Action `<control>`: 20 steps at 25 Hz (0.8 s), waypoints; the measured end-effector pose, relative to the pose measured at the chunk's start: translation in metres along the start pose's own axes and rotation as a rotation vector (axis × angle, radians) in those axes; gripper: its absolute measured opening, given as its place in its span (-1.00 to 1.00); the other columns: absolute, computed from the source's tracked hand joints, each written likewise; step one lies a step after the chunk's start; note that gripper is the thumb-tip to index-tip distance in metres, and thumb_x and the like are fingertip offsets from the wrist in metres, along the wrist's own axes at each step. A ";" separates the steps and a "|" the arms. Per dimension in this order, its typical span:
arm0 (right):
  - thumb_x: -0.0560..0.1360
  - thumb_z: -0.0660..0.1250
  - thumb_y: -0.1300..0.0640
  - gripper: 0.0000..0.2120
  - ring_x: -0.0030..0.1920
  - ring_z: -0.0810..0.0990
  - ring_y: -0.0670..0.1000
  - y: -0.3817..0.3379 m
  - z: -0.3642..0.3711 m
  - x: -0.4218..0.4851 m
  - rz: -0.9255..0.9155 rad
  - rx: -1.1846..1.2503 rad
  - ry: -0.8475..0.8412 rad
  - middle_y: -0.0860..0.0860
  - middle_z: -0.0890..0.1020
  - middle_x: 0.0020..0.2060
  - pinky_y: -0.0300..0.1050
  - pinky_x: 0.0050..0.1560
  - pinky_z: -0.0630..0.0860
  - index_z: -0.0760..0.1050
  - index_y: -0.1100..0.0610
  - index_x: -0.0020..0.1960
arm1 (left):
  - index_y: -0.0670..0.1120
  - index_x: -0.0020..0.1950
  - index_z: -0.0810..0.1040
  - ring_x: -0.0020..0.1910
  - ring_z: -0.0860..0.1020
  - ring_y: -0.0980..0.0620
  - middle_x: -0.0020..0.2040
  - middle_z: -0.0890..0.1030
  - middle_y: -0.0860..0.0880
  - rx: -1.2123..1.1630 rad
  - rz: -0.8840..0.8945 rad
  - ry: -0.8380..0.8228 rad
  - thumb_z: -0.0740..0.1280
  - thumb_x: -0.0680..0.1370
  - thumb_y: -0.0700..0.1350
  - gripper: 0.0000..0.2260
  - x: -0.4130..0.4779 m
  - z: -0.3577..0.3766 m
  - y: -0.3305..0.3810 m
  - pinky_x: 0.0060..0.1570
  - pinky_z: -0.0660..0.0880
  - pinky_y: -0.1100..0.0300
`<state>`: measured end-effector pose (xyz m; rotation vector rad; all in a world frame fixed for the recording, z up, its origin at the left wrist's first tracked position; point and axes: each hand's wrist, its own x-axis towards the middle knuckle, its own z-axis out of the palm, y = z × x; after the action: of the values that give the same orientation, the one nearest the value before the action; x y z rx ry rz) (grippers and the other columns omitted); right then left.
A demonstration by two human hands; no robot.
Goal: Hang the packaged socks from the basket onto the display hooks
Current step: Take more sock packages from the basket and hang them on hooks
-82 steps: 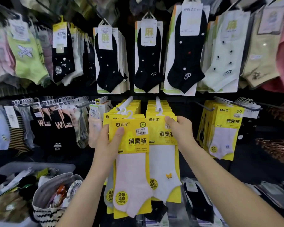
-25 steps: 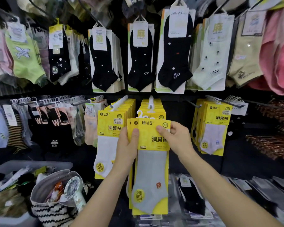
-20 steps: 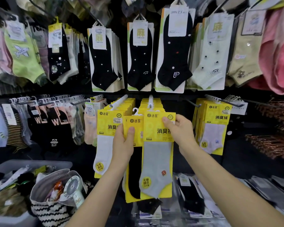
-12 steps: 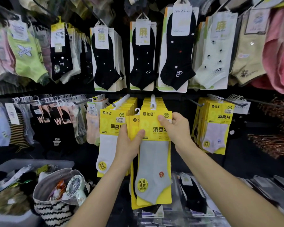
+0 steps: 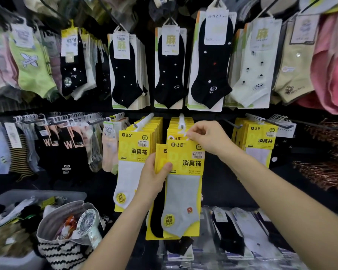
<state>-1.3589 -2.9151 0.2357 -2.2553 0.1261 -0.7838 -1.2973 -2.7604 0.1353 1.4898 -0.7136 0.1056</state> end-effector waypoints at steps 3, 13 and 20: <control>0.46 0.37 0.15 -0.85 -0.10 0.58 -0.01 -0.007 -0.001 0.018 0.039 0.037 0.068 0.02 0.65 -0.19 -0.06 0.00 0.53 0.58 0.03 -0.29 | 0.11 0.05 0.47 0.04 0.56 0.20 0.07 0.60 0.05 -0.038 0.015 0.039 0.23 0.59 -0.12 -0.87 0.000 -0.004 -0.001 0.03 0.52 0.28; 0.47 0.35 0.17 -0.79 -0.25 0.53 -0.16 0.005 0.021 0.047 0.117 -0.005 0.166 -0.16 0.57 -0.34 -0.31 -0.32 0.41 0.54 0.00 -0.33 | 0.51 -0.02 0.43 0.10 0.58 0.06 0.10 0.62 0.10 -0.024 0.113 0.249 0.17 0.62 -0.19 -0.50 -0.013 -0.054 0.008 0.11 0.52 -0.03; 0.44 0.37 0.08 -0.91 -0.12 0.47 -0.13 0.022 0.025 0.033 0.037 -0.060 0.148 -0.08 0.52 -0.12 -0.23 -0.12 0.39 0.51 -0.01 -0.07 | -0.06 0.16 0.49 0.02 0.58 0.15 0.01 0.57 0.38 -0.027 0.146 0.222 0.18 0.62 -0.19 -0.84 -0.005 -0.042 0.008 0.05 0.54 -0.05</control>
<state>-1.3150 -2.9263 0.2235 -2.2425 0.2641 -0.9377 -1.2900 -2.7183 0.1432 1.3737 -0.6400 0.3663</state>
